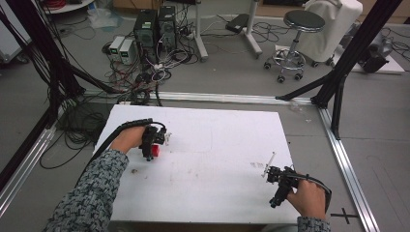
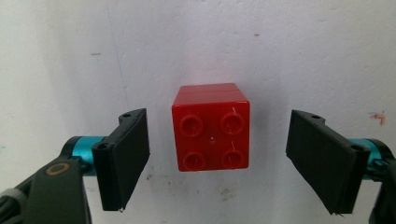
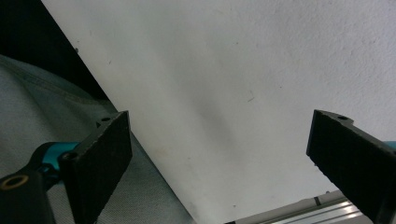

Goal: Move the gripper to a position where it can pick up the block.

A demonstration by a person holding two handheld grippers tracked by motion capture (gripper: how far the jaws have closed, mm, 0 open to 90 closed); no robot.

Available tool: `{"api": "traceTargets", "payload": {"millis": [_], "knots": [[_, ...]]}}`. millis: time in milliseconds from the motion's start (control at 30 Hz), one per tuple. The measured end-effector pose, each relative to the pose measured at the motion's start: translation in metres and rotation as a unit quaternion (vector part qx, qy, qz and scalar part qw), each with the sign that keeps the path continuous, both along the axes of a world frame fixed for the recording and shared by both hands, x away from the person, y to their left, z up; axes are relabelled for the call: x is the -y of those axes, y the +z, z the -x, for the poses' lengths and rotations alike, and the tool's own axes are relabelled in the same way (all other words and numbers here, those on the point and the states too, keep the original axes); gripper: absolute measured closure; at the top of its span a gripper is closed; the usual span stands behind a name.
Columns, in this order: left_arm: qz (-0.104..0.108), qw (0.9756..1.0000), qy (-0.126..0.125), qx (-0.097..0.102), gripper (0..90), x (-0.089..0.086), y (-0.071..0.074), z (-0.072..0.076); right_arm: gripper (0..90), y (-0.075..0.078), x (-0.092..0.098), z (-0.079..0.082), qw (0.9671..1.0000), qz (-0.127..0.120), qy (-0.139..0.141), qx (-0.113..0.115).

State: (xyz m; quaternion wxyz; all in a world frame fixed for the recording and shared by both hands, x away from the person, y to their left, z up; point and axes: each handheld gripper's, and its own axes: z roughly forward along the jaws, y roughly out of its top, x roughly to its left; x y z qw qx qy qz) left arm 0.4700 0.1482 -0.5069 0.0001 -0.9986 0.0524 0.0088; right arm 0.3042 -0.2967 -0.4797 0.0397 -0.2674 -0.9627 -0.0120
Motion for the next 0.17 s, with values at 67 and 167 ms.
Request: {"api": "traceTargets", "payload": {"millis": [67,167], "knots": [[0.001,1.0,0.0,0.001,21.9,-0.0005,-0.0004,0.0001,6.4,-0.0012,0.0003,0.0,1.0,-0.002,0.002,0.0],[0.001,1.0,-0.001,0.002,21.9,-0.001,0.0014,0.0007,6.4,-0.0004,0.0002,-0.0001,1.0,-0.001,0.002,0.0]]}}
